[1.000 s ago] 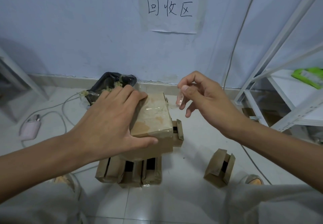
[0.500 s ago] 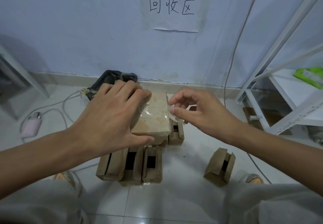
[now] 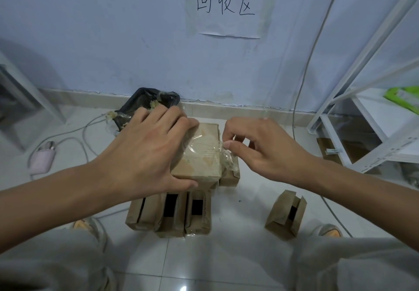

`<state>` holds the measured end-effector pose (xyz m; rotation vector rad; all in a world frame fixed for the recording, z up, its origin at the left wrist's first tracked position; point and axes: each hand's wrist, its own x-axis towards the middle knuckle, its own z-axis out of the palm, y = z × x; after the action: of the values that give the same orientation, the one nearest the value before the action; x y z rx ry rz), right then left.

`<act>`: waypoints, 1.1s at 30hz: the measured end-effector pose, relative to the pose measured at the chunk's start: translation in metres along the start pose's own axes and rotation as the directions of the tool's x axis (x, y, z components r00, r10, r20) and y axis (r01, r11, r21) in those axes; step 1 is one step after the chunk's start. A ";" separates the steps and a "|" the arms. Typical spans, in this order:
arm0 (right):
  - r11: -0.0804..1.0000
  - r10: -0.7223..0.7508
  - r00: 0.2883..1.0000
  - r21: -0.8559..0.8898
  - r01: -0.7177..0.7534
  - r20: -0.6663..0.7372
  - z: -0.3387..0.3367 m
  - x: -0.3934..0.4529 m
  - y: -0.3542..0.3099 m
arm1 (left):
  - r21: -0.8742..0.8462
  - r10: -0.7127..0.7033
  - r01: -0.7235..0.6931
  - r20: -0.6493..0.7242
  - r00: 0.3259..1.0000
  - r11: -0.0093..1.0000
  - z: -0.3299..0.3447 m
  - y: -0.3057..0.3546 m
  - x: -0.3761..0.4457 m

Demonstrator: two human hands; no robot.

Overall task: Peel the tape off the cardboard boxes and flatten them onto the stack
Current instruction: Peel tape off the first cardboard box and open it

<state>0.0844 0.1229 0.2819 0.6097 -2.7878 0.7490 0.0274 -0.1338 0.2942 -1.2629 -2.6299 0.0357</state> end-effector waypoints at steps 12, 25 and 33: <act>0.984 0.067 0.990 0.172 -0.044 -0.128 -0.003 -0.001 -0.008 | -0.027 -0.048 0.047 -0.015 0.999 0.999 -0.003 -0.004 0.002; 0.743 0.531 0.843 0.525 -0.414 -0.087 0.019 0.003 -0.025 | 0.191 0.027 -0.014 -0.066 0.997 0.981 -0.006 0.007 0.004; 0.812 0.494 0.866 0.396 -0.429 -0.074 0.016 0.006 -0.030 | 0.233 0.070 -0.052 -0.066 0.995 0.971 -0.007 0.004 0.006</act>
<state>0.0908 0.0893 0.2831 -0.1146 -2.6629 1.3705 0.0281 -0.1266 0.3012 -1.2389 -2.4394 0.2914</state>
